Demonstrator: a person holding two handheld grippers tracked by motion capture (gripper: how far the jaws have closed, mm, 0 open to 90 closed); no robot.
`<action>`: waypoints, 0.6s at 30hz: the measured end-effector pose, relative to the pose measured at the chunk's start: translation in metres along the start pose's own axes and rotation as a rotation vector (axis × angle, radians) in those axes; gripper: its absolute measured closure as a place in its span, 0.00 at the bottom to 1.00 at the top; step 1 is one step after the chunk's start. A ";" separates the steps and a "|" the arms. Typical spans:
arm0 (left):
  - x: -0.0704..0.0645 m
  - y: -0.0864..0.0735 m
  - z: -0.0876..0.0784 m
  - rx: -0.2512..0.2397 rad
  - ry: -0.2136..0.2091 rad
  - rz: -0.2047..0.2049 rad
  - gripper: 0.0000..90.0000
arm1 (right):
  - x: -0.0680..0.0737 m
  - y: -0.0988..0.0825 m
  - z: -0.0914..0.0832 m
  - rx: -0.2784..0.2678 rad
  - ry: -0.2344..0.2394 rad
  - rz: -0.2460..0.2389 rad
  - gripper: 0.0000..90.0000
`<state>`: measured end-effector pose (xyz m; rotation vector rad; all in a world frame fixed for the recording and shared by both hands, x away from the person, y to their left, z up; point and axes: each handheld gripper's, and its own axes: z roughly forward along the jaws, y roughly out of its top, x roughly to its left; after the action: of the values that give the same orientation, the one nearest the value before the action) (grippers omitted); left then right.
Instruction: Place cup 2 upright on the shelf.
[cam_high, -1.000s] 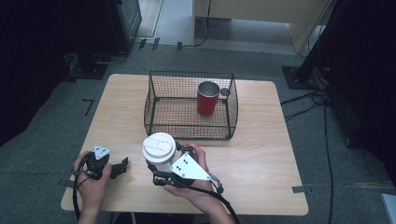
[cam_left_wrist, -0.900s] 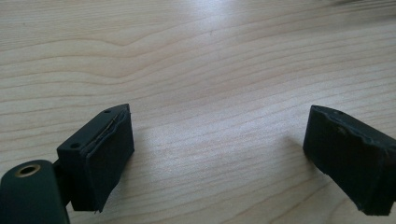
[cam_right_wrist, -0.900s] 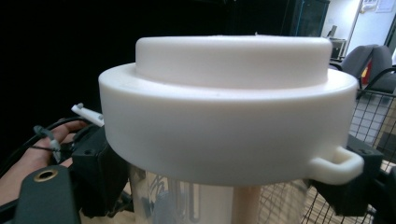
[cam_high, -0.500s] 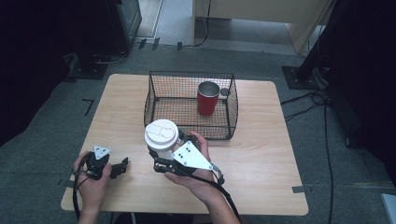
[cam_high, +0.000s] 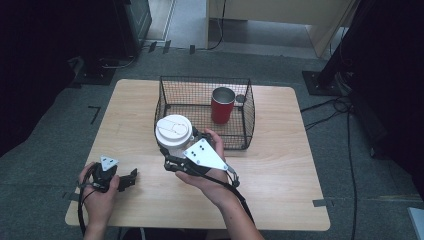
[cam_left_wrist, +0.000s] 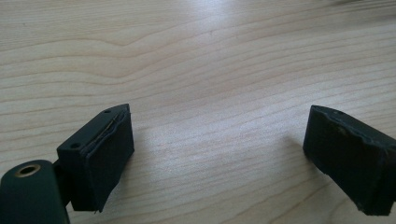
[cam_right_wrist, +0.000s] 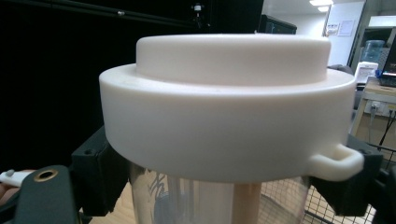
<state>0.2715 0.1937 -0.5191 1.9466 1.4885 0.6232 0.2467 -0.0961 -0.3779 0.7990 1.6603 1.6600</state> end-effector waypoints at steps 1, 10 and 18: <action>0.000 0.000 0.000 0.000 0.000 0.000 0.11 | -0.001 0.001 0.002 -0.004 -0.002 0.000 0.18; 0.000 0.000 0.000 0.000 0.000 0.000 0.11 | -0.009 0.008 0.014 -0.014 -0.027 0.003 0.18; 0.000 0.000 0.000 -0.001 0.000 -0.002 0.11 | -0.015 0.015 0.025 -0.024 -0.044 -0.004 0.18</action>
<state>0.2715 0.1936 -0.5191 1.9446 1.4894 0.6228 0.2756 -0.0931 -0.3623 0.8143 1.6074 1.6451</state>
